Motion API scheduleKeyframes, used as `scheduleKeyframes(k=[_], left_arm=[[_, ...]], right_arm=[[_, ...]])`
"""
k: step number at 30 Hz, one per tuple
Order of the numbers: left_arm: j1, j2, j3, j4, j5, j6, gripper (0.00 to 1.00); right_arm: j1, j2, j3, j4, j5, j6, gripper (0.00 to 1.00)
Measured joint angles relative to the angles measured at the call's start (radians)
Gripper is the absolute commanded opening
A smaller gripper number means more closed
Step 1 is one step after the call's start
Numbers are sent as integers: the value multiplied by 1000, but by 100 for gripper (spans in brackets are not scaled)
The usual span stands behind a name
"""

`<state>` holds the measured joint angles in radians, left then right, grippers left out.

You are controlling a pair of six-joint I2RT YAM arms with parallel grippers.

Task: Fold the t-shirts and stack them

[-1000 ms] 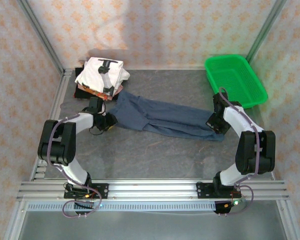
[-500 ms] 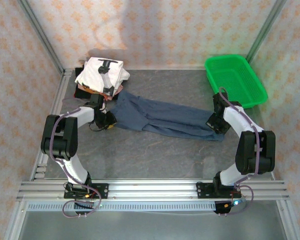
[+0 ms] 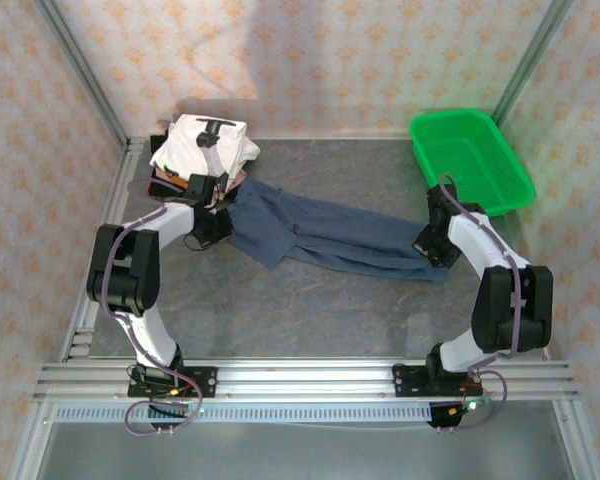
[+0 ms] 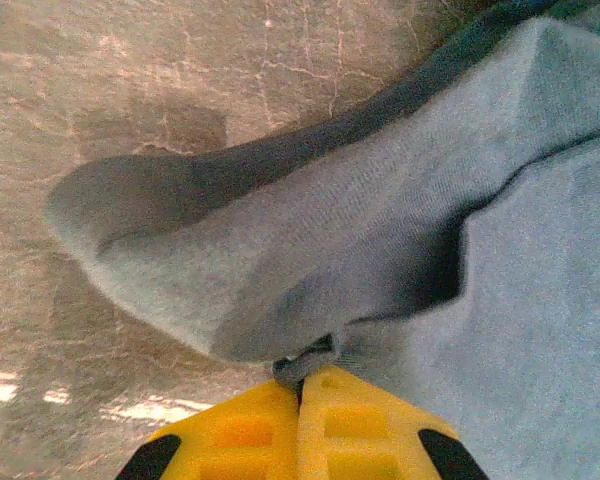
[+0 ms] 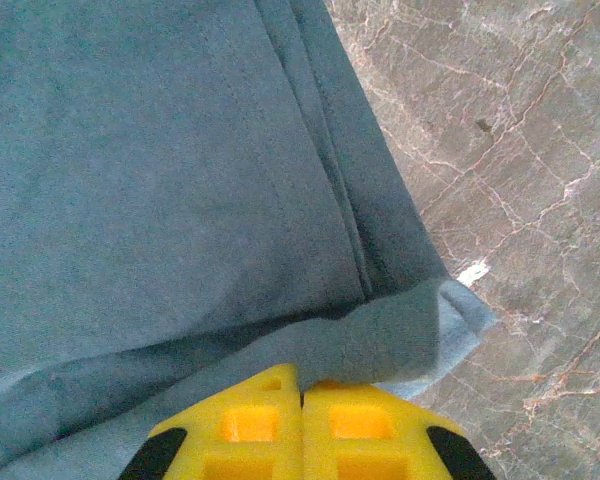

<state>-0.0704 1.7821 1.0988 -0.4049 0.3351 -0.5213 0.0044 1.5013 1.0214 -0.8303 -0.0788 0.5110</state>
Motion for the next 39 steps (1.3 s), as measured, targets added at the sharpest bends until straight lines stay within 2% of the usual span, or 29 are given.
scheduleKeyframes(k=[6, 15, 24, 28, 34, 39], left_arm=[[0, -181, -45, -57, -11, 0, 0], [0, -473, -175, -171, -7, -14, 0], [0, -854, -309, -391, -26, -105, 0], [0, -1014, -372, -489, -42, -184, 0], [0, -1142, -434, -583, -49, -280, 0], [0, -1120, -425, -591, -51, -305, 0]], right_arm=[[0, -41, 0, -29, -4, -12, 0], [0, -203, -40, -106, -20, -18, 0], [0, -425, -186, -225, -69, 4, 0], [0, -469, -217, -270, -82, 34, 0], [0, -453, -218, -298, -82, 56, 0], [0, -453, -218, -305, -77, 72, 0]])
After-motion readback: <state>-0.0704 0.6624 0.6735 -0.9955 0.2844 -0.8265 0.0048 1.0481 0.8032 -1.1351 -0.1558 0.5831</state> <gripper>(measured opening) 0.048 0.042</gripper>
